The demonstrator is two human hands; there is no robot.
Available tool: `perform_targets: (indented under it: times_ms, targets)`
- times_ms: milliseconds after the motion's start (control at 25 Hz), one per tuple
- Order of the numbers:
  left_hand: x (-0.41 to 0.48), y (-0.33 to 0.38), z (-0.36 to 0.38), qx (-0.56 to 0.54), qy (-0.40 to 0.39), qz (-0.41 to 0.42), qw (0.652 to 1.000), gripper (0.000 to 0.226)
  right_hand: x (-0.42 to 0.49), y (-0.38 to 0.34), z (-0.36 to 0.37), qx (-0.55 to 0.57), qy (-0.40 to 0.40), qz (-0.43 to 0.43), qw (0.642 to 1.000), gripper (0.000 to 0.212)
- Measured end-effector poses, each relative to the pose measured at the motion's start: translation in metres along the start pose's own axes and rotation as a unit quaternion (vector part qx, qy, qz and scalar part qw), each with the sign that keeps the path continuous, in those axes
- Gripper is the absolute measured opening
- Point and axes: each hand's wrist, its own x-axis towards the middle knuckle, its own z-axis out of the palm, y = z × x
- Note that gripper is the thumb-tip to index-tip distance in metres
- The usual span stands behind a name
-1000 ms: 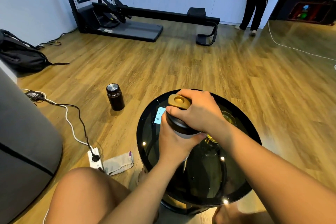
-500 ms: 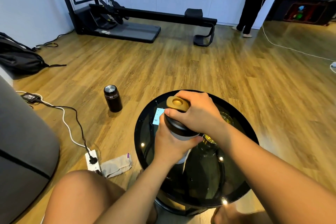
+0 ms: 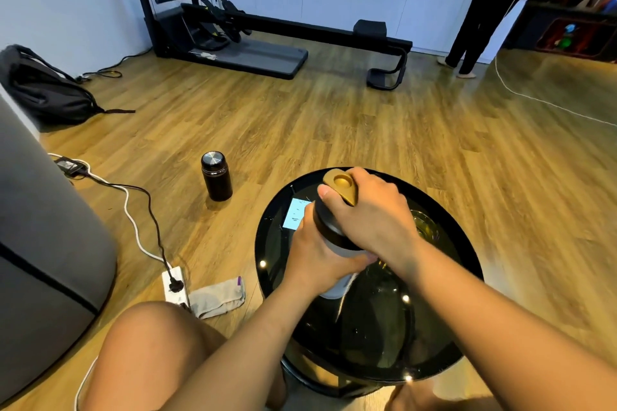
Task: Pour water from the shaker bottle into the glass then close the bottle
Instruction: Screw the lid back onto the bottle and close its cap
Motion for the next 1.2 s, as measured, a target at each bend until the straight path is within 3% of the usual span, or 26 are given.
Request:
perform_targets:
  times_ms: [200,280,400,480,640,760,920,1000,1120,1200]
  targets:
    - [-0.001,0.005,-0.003,0.019,-0.029,-0.007,0.999,0.085,0.022,0.011,-0.048,0.045,-0.236,-0.126,0.962,0.036]
    - [-0.001,0.006,0.000,0.018,-0.026,-0.014,0.999,0.087,0.024,0.005,-0.048,-0.011,-0.227,-0.114,0.967,0.038]
    - [-0.001,0.005,0.005,0.013,-0.019,-0.013,1.000,0.092,0.017,-0.006,-0.037,-0.157,-0.165,-0.020,0.973,0.058]
    - [-0.001,0.003,0.006,0.012,-0.011,-0.004,1.000,0.094,0.018,-0.008,-0.042,-0.198,-0.155,0.031,0.967,0.068]
    - [-0.001,-0.001,0.008,0.010,-0.010,-0.002,1.000,0.093,0.024,-0.007,-0.059,-0.156,-0.243,0.002,0.957,0.089]
    - [-0.002,-0.001,0.008,0.008,-0.014,-0.015,1.000,0.105,0.021,-0.003,-0.060,-0.106,-0.278,-0.042,0.954,0.093]
    - [-0.001,-0.001,0.007,0.005,-0.022,-0.010,1.000,0.102,0.034,0.004,-0.073,0.067,-0.378,-0.045,0.922,0.097]
    - [-0.001,0.000,0.006,0.009,-0.028,-0.012,1.000,0.099,0.038,-0.002,-0.072,0.054,-0.374,-0.063,0.924,0.090]
    - [-0.002,0.001,0.005,0.019,-0.031,-0.033,0.999,0.096,0.035,-0.013,-0.059,-0.163,-0.289,-0.123,0.935,0.059]
    - [-0.003,0.001,0.005,0.019,-0.030,-0.031,0.999,0.095,0.031,-0.014,-0.057,-0.194,-0.284,-0.154,0.926,0.052]
